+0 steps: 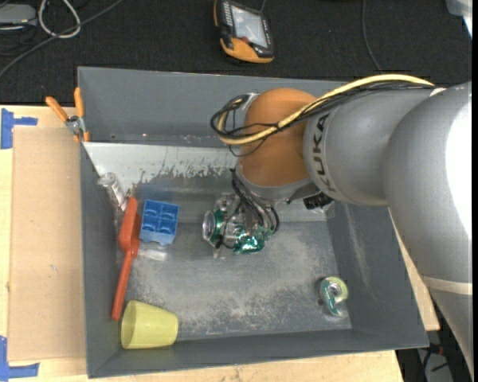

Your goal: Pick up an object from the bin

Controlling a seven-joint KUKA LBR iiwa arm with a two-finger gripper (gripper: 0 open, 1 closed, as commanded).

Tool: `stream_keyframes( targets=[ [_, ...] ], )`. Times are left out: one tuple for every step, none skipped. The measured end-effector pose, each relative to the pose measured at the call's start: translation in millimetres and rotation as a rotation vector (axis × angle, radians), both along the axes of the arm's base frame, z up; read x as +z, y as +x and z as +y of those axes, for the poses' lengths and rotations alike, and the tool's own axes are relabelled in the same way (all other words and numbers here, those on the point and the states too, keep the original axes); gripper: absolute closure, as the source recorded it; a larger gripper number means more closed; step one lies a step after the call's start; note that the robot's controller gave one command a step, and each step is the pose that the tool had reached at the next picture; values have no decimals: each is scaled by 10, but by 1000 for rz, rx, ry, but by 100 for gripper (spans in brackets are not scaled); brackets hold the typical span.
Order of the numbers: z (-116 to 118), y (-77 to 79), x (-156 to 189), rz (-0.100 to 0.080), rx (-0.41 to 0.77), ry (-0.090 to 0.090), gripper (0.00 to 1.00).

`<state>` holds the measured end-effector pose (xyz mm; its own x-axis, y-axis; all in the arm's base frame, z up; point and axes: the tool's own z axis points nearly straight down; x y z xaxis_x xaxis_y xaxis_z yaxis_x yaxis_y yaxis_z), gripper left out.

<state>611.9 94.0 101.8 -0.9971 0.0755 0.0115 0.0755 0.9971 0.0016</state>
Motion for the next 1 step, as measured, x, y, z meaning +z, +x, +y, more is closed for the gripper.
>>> stream_keyframes(
  targets=[
    [-3,-9,541,4,0,0,100]
  ],
)
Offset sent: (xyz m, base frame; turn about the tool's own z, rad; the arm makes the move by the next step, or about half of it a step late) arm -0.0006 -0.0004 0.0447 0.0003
